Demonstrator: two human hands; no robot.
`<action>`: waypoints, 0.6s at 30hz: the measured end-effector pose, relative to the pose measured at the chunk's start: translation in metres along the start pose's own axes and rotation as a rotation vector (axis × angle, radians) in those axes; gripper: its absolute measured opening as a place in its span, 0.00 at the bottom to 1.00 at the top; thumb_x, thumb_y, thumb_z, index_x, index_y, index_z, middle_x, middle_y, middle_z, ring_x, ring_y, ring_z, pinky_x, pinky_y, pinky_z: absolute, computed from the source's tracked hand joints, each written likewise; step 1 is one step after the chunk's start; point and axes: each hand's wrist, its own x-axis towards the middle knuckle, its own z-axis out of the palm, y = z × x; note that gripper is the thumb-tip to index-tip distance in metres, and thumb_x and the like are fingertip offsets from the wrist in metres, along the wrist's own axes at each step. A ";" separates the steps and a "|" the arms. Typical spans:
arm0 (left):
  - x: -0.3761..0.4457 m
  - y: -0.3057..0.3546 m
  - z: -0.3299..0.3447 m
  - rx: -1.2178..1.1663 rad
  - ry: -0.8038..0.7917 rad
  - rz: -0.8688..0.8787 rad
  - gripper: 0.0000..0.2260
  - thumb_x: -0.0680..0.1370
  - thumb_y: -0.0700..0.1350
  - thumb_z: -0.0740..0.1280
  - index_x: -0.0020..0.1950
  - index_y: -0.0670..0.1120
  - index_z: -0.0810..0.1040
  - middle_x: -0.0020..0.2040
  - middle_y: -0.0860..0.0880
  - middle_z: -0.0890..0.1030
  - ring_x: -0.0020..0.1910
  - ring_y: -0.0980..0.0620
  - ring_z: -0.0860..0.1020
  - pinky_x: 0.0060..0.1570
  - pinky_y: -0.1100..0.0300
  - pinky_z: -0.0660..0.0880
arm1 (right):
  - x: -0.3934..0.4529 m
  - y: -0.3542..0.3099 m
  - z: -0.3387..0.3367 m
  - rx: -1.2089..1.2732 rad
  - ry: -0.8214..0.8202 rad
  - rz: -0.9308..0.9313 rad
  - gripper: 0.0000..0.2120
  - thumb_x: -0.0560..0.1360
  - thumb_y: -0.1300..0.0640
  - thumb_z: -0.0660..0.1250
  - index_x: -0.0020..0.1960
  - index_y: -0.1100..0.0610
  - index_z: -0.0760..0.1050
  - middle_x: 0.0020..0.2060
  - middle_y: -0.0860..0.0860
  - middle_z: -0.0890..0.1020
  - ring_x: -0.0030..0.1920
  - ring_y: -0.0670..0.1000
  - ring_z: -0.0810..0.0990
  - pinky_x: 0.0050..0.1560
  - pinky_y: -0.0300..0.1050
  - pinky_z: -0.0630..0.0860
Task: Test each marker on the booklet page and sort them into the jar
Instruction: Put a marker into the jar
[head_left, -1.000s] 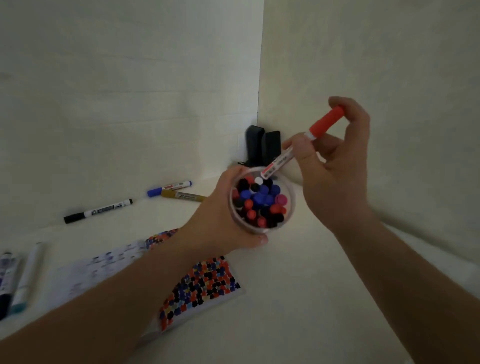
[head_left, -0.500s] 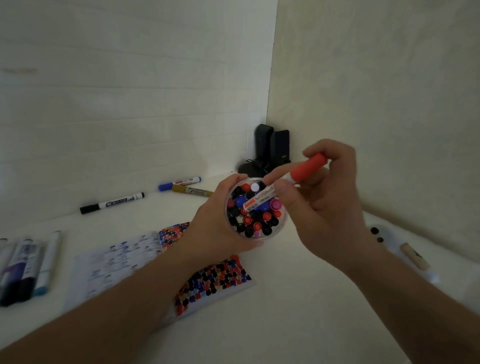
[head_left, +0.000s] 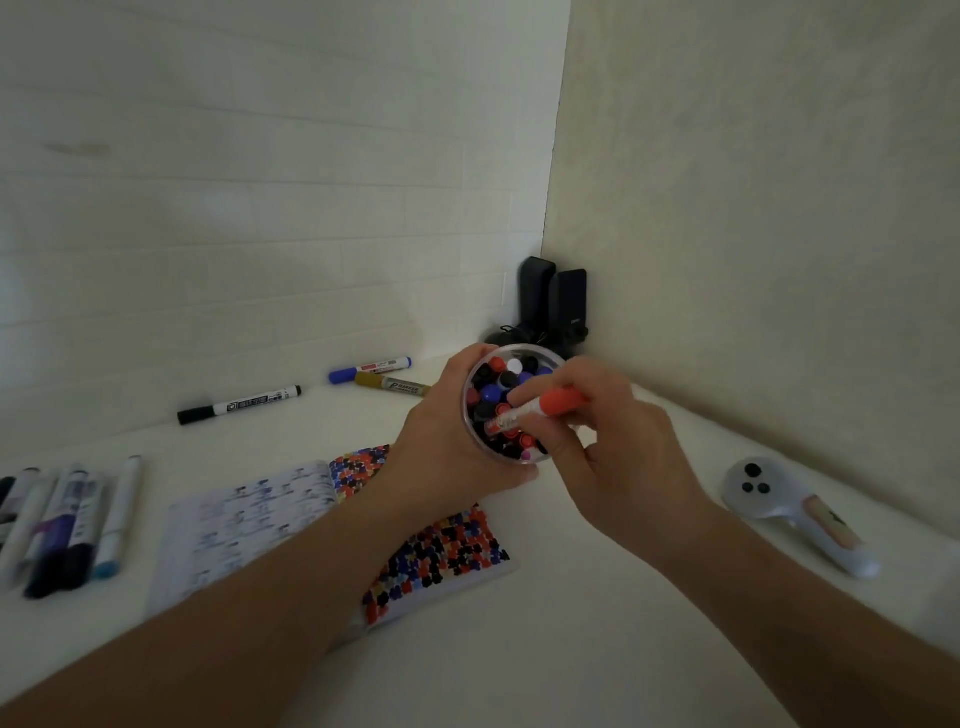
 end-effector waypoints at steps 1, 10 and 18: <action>0.000 0.003 0.000 0.014 0.003 -0.015 0.50 0.62 0.56 0.85 0.75 0.62 0.57 0.59 0.68 0.71 0.57 0.70 0.73 0.58 0.77 0.67 | -0.001 0.002 0.001 -0.110 -0.012 -0.093 0.07 0.81 0.52 0.64 0.59 0.48 0.75 0.49 0.47 0.85 0.47 0.49 0.85 0.47 0.50 0.85; 0.000 0.016 0.003 0.054 -0.050 -0.017 0.46 0.65 0.51 0.84 0.77 0.55 0.63 0.69 0.52 0.76 0.67 0.53 0.76 0.68 0.56 0.74 | 0.002 0.007 0.000 -0.345 -0.087 -0.304 0.32 0.72 0.71 0.75 0.69 0.52 0.67 0.49 0.51 0.81 0.50 0.51 0.75 0.42 0.54 0.82; 0.024 0.022 0.013 -0.159 0.020 -0.065 0.41 0.67 0.47 0.83 0.75 0.51 0.65 0.68 0.52 0.77 0.65 0.59 0.77 0.62 0.71 0.69 | 0.049 -0.014 -0.009 -0.230 -0.159 0.069 0.25 0.83 0.56 0.65 0.78 0.44 0.63 0.62 0.53 0.82 0.58 0.53 0.81 0.59 0.50 0.80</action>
